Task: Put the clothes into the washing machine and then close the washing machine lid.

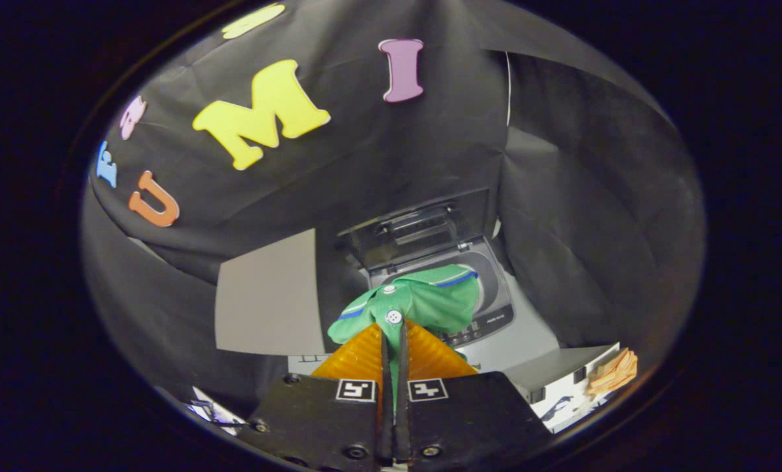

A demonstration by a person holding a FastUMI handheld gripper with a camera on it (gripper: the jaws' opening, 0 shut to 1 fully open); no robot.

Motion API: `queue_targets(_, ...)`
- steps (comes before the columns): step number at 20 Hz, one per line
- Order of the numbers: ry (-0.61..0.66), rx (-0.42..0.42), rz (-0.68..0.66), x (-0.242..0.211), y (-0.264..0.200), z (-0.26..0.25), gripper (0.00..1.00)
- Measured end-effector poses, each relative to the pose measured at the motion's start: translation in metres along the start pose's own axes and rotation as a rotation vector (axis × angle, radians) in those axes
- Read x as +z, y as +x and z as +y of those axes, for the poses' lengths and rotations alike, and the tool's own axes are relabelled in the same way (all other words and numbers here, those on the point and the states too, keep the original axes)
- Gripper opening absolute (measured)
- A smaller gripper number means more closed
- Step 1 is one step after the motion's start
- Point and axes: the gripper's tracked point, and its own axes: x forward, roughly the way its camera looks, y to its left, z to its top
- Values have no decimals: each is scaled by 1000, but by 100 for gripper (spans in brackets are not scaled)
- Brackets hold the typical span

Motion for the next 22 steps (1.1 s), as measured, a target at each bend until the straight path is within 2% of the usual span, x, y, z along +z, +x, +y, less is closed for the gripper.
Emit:
queue_targets(6,-52,37,97,32,108,-32,5)
queue_targets(12,-136,6,207,51,217,-69,5)
queue_targets(14,-143,14,252,42,248,-70,5)
queue_targets(17,-177,-30,287,23,292,-88,5)
queue_targets(22,-188,-42,329,0,335,-100,5)
